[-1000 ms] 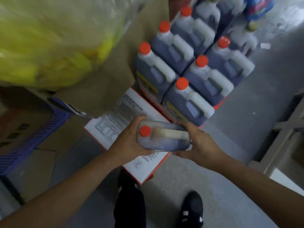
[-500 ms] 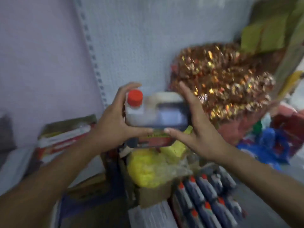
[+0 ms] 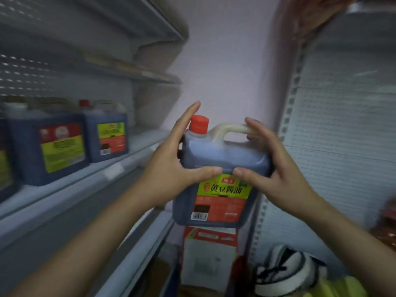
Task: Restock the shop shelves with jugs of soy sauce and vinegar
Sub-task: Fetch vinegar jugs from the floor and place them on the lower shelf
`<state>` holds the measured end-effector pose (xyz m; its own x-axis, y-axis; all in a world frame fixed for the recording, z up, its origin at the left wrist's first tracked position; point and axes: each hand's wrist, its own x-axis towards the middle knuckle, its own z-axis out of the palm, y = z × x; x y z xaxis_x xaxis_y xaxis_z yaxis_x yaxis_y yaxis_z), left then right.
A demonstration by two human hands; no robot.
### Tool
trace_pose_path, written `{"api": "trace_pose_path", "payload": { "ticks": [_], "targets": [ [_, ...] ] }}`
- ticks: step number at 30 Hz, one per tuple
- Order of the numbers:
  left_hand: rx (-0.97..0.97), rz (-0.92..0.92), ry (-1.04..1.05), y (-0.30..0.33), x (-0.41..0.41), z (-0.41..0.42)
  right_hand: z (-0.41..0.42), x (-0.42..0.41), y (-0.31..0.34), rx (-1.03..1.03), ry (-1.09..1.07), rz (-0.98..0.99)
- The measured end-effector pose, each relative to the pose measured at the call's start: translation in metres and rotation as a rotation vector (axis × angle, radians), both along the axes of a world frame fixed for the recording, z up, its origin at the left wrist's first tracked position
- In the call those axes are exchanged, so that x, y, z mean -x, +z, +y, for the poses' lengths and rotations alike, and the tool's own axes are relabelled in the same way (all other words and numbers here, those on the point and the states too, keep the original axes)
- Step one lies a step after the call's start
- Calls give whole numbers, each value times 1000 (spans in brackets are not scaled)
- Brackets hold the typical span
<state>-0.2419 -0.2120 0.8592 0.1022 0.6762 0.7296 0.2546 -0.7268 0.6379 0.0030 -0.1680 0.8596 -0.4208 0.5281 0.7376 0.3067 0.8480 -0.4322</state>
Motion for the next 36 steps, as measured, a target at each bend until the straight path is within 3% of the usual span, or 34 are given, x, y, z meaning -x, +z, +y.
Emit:
{"api": "trace_pose_path", "payload": {
  "ticks": [10,20,31,36],
  "targets": [
    [0,-34,202,13,121,96,132,133,22,50,169,-17],
    [55,-180,217,0,156,189,228,185,13,93,207,113],
    [39,-142,424,-5,185,307,391,241,4,49,340,87],
    [57,-39,655,5,193,366,476,271,5,63,475,137]
  ]
}}
